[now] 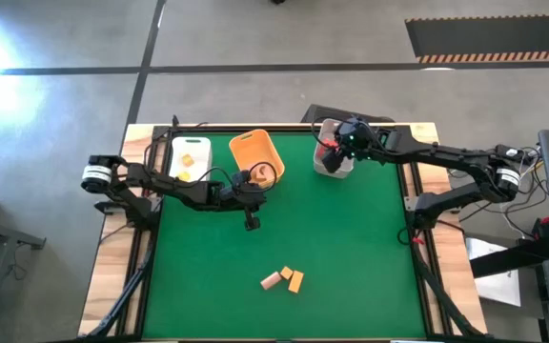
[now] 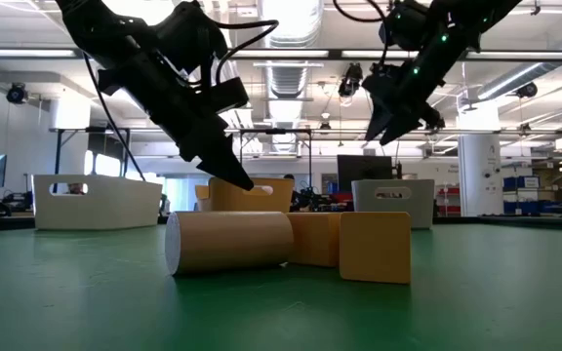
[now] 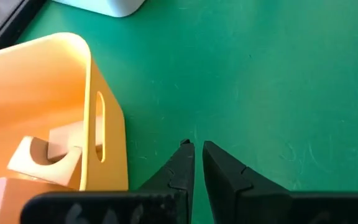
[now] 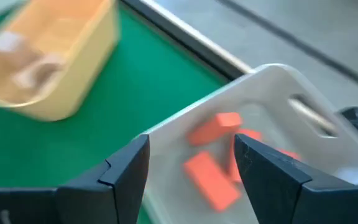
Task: Sort & place blocks by color
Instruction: Put the orange block into the light gray bin, then put the brown block into the yellow bin
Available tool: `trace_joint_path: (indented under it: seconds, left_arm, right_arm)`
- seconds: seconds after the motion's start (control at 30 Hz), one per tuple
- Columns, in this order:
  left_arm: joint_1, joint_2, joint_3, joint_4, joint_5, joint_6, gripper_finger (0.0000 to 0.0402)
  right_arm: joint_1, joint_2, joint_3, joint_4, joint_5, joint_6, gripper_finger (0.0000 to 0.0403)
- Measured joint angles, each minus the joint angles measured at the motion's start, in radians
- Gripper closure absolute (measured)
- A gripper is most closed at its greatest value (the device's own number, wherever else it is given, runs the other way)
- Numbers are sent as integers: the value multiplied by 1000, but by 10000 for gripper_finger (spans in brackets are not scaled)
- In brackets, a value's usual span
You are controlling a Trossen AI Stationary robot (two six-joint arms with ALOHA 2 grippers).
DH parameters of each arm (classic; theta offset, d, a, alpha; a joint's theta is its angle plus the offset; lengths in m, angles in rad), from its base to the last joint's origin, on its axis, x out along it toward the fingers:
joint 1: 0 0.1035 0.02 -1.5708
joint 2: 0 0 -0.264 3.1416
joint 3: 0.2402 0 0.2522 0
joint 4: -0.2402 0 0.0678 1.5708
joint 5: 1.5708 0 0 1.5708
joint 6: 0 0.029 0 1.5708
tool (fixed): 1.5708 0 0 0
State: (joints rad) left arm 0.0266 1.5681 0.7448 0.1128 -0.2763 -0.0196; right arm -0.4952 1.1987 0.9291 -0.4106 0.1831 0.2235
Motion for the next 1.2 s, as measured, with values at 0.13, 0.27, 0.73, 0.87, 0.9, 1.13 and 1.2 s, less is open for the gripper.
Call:
trace_joint_path:
  seconds: [0.13, 0.27, 0.73, 0.87, 0.9, 1.13, 1.2]
  left_arm:
    - [4, 0, -1, -2, -85, 1, 387]
    - [13, -1, -5, -21, -115, 8, 387]
    - [11, -139, -10, -165, -169, -2, 387]
    - [9, -211, -15, -154, -132, -1, 387]
    - [8, -227, -15, -154, -114, -1, 387]
    - [-15, -297, -17, -144, -68, 0, 387]
    - [-22, -306, -19, -147, -66, 0, 387]
  right_arm:
    - [73, -13, 0, 19, -57, 34, 187]
    - [169, -24, 0, 60, -60, 56, 195]
    - [381, -37, -2, 145, -52, 22, 209]
    - [429, -29, -3, 212, -52, -42, 209]
    - [441, -24, -3, 231, -52, -59, 209]
    - [511, 16, -4, 318, -52, -91, 209]
    - [523, 27, -4, 326, -52, -87, 209]
